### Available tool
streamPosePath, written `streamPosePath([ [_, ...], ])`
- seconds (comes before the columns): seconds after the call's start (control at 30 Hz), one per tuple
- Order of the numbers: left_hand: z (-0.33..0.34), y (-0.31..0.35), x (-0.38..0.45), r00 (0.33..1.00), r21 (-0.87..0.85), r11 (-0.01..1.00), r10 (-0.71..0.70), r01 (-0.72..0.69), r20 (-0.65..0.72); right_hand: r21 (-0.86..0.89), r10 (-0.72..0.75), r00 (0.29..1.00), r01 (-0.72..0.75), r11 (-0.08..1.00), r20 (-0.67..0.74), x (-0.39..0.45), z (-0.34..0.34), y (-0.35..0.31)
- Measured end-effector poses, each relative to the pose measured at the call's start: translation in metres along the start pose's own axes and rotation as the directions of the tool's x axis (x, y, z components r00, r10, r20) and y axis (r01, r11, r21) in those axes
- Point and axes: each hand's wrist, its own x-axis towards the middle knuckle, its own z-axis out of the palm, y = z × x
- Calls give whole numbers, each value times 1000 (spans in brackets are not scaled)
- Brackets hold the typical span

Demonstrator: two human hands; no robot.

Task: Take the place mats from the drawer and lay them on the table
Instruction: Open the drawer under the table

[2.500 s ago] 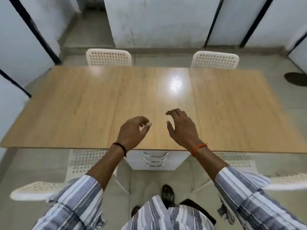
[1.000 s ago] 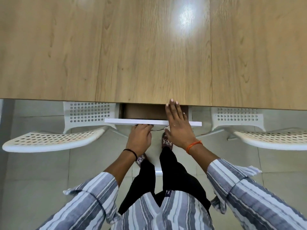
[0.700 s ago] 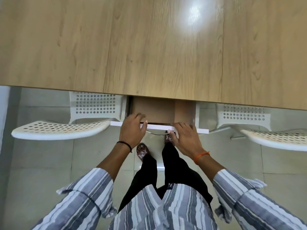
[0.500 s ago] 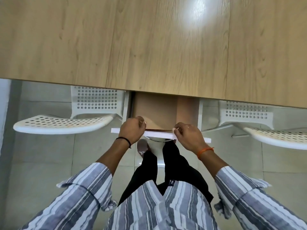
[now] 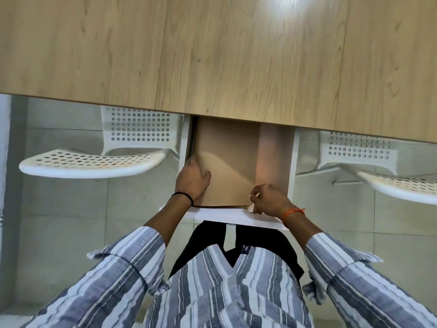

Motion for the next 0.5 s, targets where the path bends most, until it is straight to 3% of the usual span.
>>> streamPosePath([
  [0.13,5,-2,5,997,-100,992,-79,80,8,-51,-42,997,39,998,-58,4,8,0],
  [0.23,10,0,7,990,-163,977,-136,138,20,83,-63,983,78,993,-174,9,13,-3],
  [0.33,14,3,12,981,-235,953,-195,191,5,276,43,978,16,961,-204,18,13,-9],
  [0.5,13,5,22,968,-276,928,-245,251,58,333,167,940,-61,941,-298,28,13,-12],
])
